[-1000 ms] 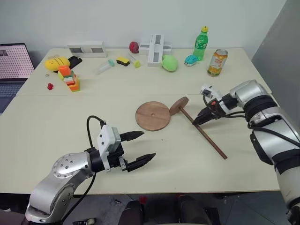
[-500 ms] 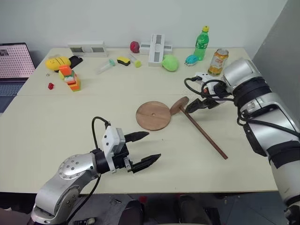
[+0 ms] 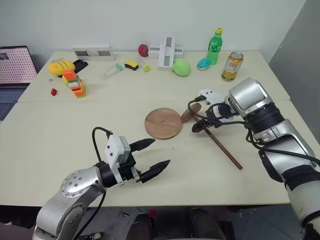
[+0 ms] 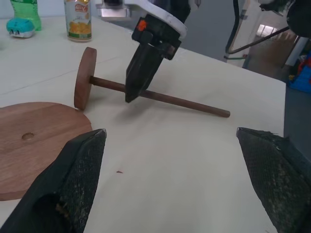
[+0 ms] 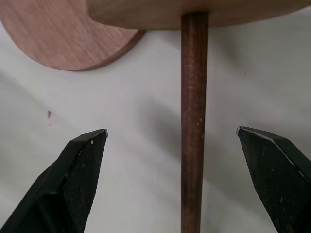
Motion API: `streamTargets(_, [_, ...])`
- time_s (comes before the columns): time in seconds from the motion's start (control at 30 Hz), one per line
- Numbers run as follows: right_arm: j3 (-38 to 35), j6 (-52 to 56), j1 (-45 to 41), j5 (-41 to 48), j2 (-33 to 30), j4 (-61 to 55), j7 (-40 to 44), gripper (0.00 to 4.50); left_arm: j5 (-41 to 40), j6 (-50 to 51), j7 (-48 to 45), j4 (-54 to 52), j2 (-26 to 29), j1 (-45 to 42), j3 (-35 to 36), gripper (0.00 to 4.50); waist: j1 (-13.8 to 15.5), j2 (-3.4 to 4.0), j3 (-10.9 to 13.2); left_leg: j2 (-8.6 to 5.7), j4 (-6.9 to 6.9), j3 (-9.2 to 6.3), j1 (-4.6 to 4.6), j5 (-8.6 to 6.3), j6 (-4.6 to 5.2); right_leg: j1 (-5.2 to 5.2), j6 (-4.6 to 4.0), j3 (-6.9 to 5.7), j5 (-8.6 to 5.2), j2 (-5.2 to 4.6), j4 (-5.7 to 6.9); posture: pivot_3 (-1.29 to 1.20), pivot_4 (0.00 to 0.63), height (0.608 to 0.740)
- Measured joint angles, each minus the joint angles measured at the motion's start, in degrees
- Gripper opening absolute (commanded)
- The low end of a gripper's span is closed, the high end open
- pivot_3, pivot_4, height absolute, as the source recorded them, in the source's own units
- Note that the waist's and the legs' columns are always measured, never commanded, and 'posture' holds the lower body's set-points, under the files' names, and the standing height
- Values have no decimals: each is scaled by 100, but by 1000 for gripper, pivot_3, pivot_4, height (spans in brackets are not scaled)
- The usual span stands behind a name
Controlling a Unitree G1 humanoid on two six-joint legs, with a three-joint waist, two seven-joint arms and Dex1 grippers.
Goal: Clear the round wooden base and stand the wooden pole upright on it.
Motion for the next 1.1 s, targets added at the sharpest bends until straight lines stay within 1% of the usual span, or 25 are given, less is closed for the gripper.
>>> streamTargets(0.23, [41, -353, 44, 57, 20, 72, -178, 4494, -49, 30, 108, -78, 11, 29, 0, 4500, 0, 0, 0, 1, 0, -1, 0, 0, 0, 0, 0, 0, 0, 1, 0, 0, 150, 740])
streamTargets(0.43, [42, -895, 50, 46, 223, 742, -341, 4494, -119, 116, 136, -167, 25, 24, 0, 4500, -2, -1, -1, 1, 0, 0, 2, 0, 0, 2, 0, 0, 0, 2, -1, 0, 150, 740])
streamTargets(0.53, [36, -1066, 8, 46, 231, 958, -331, 3974, -148, 128, 154, -169, 31, 21, 0, 4500, -2, -2, -1, 1, 1, -1, 7, 0, 0, 7, 0, 0, 0, 2, 0, 0, 150, 740])
streamTargets(0.6, [45, -1112, -12, 3, 229, 1066, -321, 3468, -151, 131, 158, -169, 38, 21, 0, 4500, -2, -2, -1, 1, 1, -1, 8, 0, 0, 8, 0, 0, 0, 2, 0, 0, 150, 740])
streamTargets(0.67, [55, -1115, -19, -13, 226, 1090, -308, 2856, -152, 132, 158, -170, 42, 19, 0, 4500, -2, -2, -1, 1, 0, 0, 8, 0, 0, 7, 0, 0, 0, 2, -1, 0, 150, 740])
streamTargets(0.8, [159, -1082, -28, -52, 195, 1082, -194, 1885, -154, 141, 153, -169, 51, -15, 0, 4500, -1, -2, -1, 2, -2, 0, 7, 0, 0, 6, 0, 0, 0, 2, -3, 0, 150, 740])
streamTargets(0.87, [240, -1038, -27, -52, 167, 1041, -114, 1493, -156, 148, 151, -169, 52, -38, 0, 4500, 0, -2, -1, 2, -2, 0, 7, 0, 0, 6, 0, 0, 0, 2, -3, 0, 150, 740])
streamTargets(1.0, [336, -999, -26, -53, 129, 1020, -44, 469, -162, 160, 147, -168, 52, -96, 0, 4500, -1, -2, -1, 1, -2, 0, 7, 0, 0, 6, 0, 0, 0, 2, -3, 0, 150, 740])
streamTargets(1.03, [358, -999, -26, -53, 114, 1018, -25, 280, -163, 164, 145, -168, 53, -97, 0, 4500, -1, -2, -1, 1, -2, 0, 7, 0, 0, 6, 0, 0, 0, 2, -3, 0, 150, 740])
streamTargets(1.1, [366, -999, -26, -52, 104, 1015, 5, 258, -164, 174, 135, -168, 53, -98, -1, 4500, 0, -2, -1, 1, -2, 0, 7, 0, 0, 6, 0, 0, 0, 2, -3, 0, 150, 740])
